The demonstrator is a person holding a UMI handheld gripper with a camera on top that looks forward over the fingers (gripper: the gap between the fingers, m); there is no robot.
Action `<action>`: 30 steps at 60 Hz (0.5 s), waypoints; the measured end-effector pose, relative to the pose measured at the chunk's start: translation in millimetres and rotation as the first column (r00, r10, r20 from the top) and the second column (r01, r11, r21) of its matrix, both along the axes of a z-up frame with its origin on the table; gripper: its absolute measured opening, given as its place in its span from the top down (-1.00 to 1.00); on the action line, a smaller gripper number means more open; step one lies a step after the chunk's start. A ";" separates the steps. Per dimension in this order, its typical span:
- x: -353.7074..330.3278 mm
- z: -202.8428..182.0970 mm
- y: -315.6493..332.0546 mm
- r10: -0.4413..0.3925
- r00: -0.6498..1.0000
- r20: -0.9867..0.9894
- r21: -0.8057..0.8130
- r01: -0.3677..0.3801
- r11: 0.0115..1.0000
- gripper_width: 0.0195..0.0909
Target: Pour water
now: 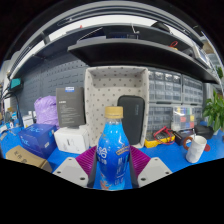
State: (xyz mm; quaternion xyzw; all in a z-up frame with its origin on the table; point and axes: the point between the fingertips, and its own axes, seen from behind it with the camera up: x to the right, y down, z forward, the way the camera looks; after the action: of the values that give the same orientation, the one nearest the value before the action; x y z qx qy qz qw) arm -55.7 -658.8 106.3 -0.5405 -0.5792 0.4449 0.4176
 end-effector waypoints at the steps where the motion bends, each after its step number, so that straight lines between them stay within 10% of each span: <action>1: -1.3 0.0 -0.4 -0.003 1.000 -0.006 0.003 0.003 1.000 0.12; 9: -16.0 1.0 -9.3 0.013 1.000 -0.001 0.010 -0.013 1.000 0.41; 30: -4.0 1.9 8.0 0.056 0.995 0.088 -0.171 -0.041 0.984 0.42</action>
State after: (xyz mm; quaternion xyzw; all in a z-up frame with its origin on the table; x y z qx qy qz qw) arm -59.7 -650.8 108.2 -0.5796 -0.5712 0.4769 0.3321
